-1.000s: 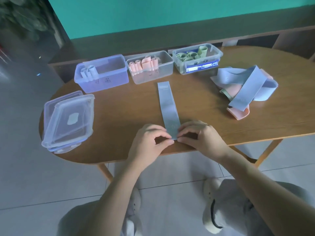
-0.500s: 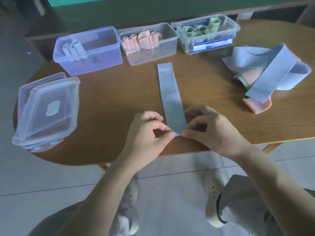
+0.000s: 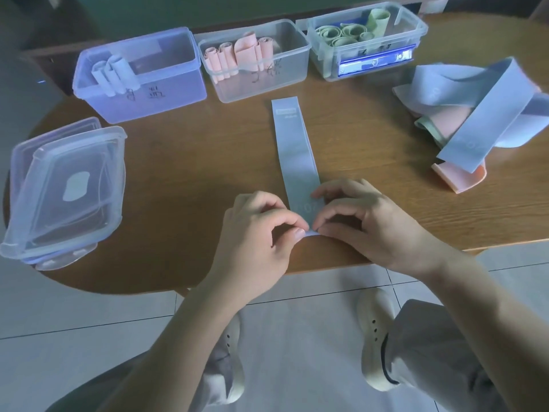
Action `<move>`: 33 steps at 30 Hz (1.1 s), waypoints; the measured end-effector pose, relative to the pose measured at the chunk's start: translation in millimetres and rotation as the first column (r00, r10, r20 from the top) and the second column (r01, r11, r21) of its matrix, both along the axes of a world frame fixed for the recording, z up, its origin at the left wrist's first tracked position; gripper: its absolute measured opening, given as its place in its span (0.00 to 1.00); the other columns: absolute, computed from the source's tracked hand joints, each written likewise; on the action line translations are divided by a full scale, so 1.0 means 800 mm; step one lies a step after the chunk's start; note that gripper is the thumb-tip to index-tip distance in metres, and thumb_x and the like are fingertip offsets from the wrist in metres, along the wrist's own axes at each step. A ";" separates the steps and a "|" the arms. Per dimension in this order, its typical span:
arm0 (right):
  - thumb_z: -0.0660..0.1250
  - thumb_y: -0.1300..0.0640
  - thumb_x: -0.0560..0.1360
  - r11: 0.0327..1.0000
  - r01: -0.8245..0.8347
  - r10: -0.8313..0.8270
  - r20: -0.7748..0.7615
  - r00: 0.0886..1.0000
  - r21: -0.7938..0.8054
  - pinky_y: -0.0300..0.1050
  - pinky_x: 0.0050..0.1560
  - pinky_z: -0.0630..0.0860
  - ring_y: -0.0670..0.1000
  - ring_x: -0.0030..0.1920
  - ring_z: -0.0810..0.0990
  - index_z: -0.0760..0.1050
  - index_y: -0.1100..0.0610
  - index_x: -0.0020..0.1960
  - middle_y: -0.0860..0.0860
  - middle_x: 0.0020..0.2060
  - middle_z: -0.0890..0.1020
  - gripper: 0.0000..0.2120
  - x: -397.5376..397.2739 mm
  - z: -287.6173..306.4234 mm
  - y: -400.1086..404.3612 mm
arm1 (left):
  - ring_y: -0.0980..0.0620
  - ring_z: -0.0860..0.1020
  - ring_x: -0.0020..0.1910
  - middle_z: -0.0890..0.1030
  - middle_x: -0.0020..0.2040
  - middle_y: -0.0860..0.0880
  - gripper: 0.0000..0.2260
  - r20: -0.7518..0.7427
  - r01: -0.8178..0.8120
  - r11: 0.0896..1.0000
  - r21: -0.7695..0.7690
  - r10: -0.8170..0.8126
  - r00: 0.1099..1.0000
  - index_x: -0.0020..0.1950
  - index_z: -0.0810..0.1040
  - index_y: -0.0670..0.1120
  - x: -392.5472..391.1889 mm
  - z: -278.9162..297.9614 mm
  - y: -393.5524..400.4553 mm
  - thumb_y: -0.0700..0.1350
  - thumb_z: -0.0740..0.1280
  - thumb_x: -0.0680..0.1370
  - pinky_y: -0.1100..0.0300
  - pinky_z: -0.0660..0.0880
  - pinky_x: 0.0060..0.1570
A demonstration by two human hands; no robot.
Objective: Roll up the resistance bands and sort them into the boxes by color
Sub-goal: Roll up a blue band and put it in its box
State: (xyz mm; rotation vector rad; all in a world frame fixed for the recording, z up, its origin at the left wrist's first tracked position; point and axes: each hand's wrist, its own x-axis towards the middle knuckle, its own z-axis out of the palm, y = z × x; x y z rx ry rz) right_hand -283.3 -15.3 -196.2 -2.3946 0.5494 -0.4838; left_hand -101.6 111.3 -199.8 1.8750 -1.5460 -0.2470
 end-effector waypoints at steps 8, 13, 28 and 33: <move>0.75 0.46 0.72 0.998 0.061 -0.061 0.014 0.998 0.027 0.42 0.64 0.70 0.49 0.63 0.75 0.86 0.45 0.47 0.46 0.60 0.77 0.06 -0.004 -0.002 0.001 | 0.57 0.71 0.54 0.75 0.49 0.58 0.07 0.007 -0.009 1.000 0.006 0.009 1.000 0.45 0.85 0.59 0.001 0.002 0.000 0.60 0.71 0.73 0.50 0.71 0.54; 0.77 0.51 0.72 0.992 0.114 -0.114 0.004 0.993 0.057 0.35 0.62 0.70 0.46 0.61 0.75 0.85 0.47 0.44 0.46 0.59 0.76 0.03 -0.001 0.003 0.001 | 0.60 0.71 0.54 0.75 0.49 0.59 0.05 -0.067 -0.061 0.997 0.037 0.063 0.996 0.43 0.85 0.60 0.000 0.004 -0.004 0.59 0.73 0.73 0.49 0.74 0.52; 0.79 0.51 0.70 0.935 0.337 -0.326 -0.107 0.939 0.109 0.22 0.45 0.64 0.32 0.46 0.71 0.78 0.47 0.36 0.42 0.58 0.75 0.11 0.014 0.011 -0.001 | 0.59 0.73 0.51 0.79 0.47 0.60 0.06 -0.052 -0.018 0.999 0.029 0.020 0.998 0.44 0.84 0.56 -0.001 0.006 -0.013 0.44 0.73 0.76 0.54 0.73 0.49; 0.78 0.56 0.71 0.962 0.257 -0.254 -0.047 0.966 0.095 0.25 0.50 0.65 0.32 0.49 0.72 0.79 0.45 0.40 0.45 0.57 0.76 0.09 0.014 0.008 -0.002 | 0.54 0.78 0.46 0.82 0.44 0.55 0.07 0.043 0.030 0.994 -0.100 -0.026 0.999 0.46 0.85 0.49 -0.003 -0.003 -0.009 0.37 0.71 0.77 0.55 0.74 0.46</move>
